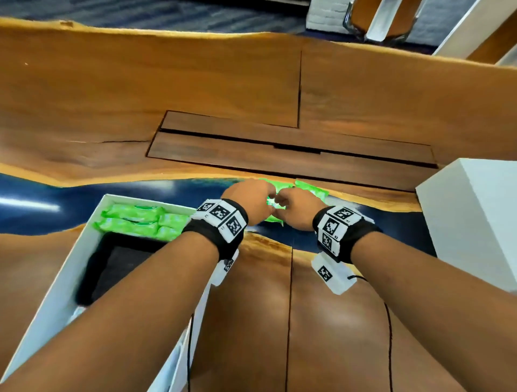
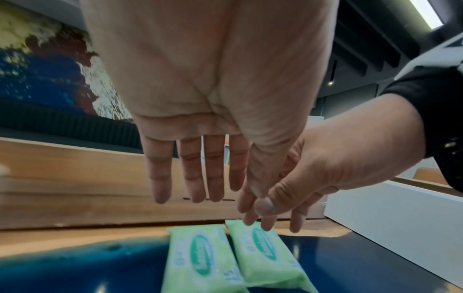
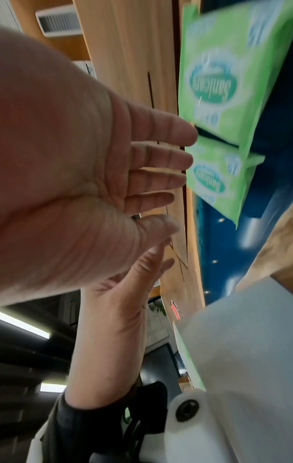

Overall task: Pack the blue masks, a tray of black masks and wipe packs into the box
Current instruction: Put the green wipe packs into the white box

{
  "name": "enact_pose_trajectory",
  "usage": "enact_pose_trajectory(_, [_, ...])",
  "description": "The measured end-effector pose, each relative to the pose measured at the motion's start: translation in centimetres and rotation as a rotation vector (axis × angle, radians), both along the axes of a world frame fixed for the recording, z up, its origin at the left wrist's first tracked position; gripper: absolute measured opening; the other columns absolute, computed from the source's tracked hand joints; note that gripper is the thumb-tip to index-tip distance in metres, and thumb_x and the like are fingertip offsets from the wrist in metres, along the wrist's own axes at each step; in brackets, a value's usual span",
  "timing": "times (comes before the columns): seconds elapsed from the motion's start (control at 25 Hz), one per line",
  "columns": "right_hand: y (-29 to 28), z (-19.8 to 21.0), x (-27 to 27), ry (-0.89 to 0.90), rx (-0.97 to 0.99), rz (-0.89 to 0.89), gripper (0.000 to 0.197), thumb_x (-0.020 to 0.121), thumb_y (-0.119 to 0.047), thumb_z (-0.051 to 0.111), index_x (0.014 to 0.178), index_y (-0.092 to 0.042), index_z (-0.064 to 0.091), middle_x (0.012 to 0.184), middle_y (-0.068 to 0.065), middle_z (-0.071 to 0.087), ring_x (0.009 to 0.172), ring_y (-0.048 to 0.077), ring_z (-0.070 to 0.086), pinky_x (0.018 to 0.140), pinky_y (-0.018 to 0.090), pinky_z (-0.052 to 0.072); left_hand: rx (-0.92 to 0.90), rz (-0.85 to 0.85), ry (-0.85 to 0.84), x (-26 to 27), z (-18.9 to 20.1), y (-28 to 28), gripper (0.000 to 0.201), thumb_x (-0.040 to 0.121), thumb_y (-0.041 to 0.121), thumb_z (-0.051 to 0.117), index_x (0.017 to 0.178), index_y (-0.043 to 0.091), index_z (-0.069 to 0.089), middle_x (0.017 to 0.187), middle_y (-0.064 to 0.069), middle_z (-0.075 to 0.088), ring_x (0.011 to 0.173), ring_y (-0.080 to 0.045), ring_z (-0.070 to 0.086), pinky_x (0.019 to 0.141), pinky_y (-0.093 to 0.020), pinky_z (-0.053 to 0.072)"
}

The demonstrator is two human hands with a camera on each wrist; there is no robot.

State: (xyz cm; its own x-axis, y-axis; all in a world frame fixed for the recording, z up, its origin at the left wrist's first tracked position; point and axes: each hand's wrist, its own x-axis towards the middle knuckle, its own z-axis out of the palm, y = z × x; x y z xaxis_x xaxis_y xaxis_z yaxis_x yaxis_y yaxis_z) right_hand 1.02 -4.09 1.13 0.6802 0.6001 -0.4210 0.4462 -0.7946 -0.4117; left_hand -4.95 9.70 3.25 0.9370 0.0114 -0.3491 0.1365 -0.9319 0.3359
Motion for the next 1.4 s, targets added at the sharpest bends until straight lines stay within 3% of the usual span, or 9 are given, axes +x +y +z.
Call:
enact_pose_trajectory(0.44, [-6.9, -5.7, 6.8, -0.001, -0.165, -0.062, 0.041, 0.087, -0.026, 0.064, 0.126, -0.015, 0.056, 0.13, 0.009, 0.057, 0.119, 0.028, 0.054, 0.094, 0.033, 0.046, -0.041, 0.051, 0.18, 5.4, -8.7, -7.7, 0.053, 0.086, 0.025, 0.068, 0.133, 0.013, 0.047, 0.128, -0.013, 0.051, 0.116, -0.035, 0.057, 0.091, -0.044, 0.05])
enact_pose_trajectory(0.64, [-6.2, -7.6, 10.1, -0.026, -0.081, -0.1, 0.055, 0.076, -0.029, 0.072, 0.124, -0.015, 0.051, 0.12, 0.009, 0.054, 0.112, 0.029, 0.055, 0.088, 0.038, 0.051, -0.035, 0.165, 0.129, 7.1, -10.2, -9.0, 0.073, 0.08, 0.054, 0.07, 0.13, 0.01, 0.042, 0.121, -0.013, 0.057, 0.108, -0.034, 0.059, 0.083, -0.043, 0.051])
enact_pose_trajectory(0.72, [-5.9, -7.9, 11.0, -0.004, -0.094, -0.089, 0.057, 0.074, -0.034, 0.074, 0.122, -0.015, 0.05, 0.114, 0.009, 0.056, 0.107, 0.03, 0.055, 0.085, 0.036, 0.048, 0.04, 0.191, 0.099, 7.5, -10.5, -10.1, 0.087, 0.075, 0.067, 0.067, 0.132, 0.007, 0.041, 0.125, -0.013, 0.056, 0.114, -0.031, 0.055, 0.083, -0.043, 0.049])
enact_pose_trajectory(0.88, [-6.4, -8.1, 11.4, 0.036, -0.138, -0.051, 0.022, 0.078, -0.034, 0.069, 0.089, -0.022, 0.056, 0.09, 0.003, 0.065, 0.086, 0.027, 0.063, 0.067, 0.031, 0.046, 0.181, 0.216, 0.093, 7.4, -11.3, -12.7, 0.112, 0.068, 0.074, 0.067, 0.144, 0.0, 0.03, 0.135, -0.012, 0.045, 0.124, -0.028, 0.044, 0.089, -0.041, 0.044])
enact_pose_trajectory(1.0, [-7.8, -8.3, 10.7, 0.067, -0.172, -0.098, 0.043, 0.08, -0.036, 0.072, 0.108, -0.011, 0.052, 0.098, 0.009, 0.061, 0.086, 0.028, 0.058, 0.068, 0.032, 0.043, 0.22, 0.135, 0.098, 6.8, -11.5, -13.3, 0.102, 0.066, 0.06, 0.076, 0.14, 0.003, 0.034, 0.133, -0.011, 0.043, 0.123, -0.029, 0.043, 0.093, -0.045, 0.04])
enact_pose_trajectory(1.12, [-9.0, -7.5, 9.3, 0.1, -0.161, -0.098, 0.051, 0.084, -0.032, 0.071, 0.126, -0.015, 0.048, 0.12, 0.006, 0.059, 0.101, 0.027, 0.059, 0.076, 0.031, 0.047, 0.182, 0.056, 0.116, 5.8, -11.1, -13.0, 0.084, 0.069, 0.046, 0.077, 0.134, 0.01, 0.038, 0.132, -0.009, 0.042, 0.124, -0.03, 0.041, 0.096, -0.05, 0.038])
enact_pose_trajectory(1.2, [-9.8, -7.0, 8.5, 0.156, -0.196, -0.042, 0.051, 0.085, -0.021, 0.068, 0.132, -0.019, 0.048, 0.127, 0.004, 0.056, 0.099, 0.023, 0.058, 0.066, 0.025, 0.045, 0.141, 0.024, 0.122, 4.8, -10.8, -13.1, 0.081, 0.069, 0.042, 0.077, 0.133, 0.014, 0.037, 0.131, -0.008, 0.042, 0.125, -0.03, 0.042, 0.098, -0.051, 0.037])
enact_pose_trajectory(1.28, [-10.4, -6.2, 7.6, 0.233, -0.209, -0.017, 0.055, 0.082, -0.011, 0.065, 0.133, -0.019, 0.048, 0.118, 0.002, 0.057, 0.087, 0.019, 0.056, 0.052, 0.021, 0.042, 0.105, 0.007, 0.103, 3.7, -10.3, -13.2, 0.08, 0.069, 0.043, 0.076, 0.133, 0.017, 0.036, 0.129, -0.006, 0.043, 0.124, -0.029, 0.045, 0.096, -0.05, 0.037])
enact_pose_trajectory(1.4, [-10.5, -4.5, 6.7, 0.399, -0.04, -0.174, 0.039, 0.087, -0.01, 0.065, 0.121, -0.02, 0.049, 0.099, 0.001, 0.056, 0.073, 0.022, 0.062, 0.046, 0.028, 0.05, 0.096, 0.007, 0.044, 2.7, -8.2, -12.3, 0.08, 0.067, 0.045, 0.074, 0.133, 0.021, 0.035, 0.126, -0.003, 0.043, 0.121, -0.028, 0.046, 0.093, -0.051, 0.038])
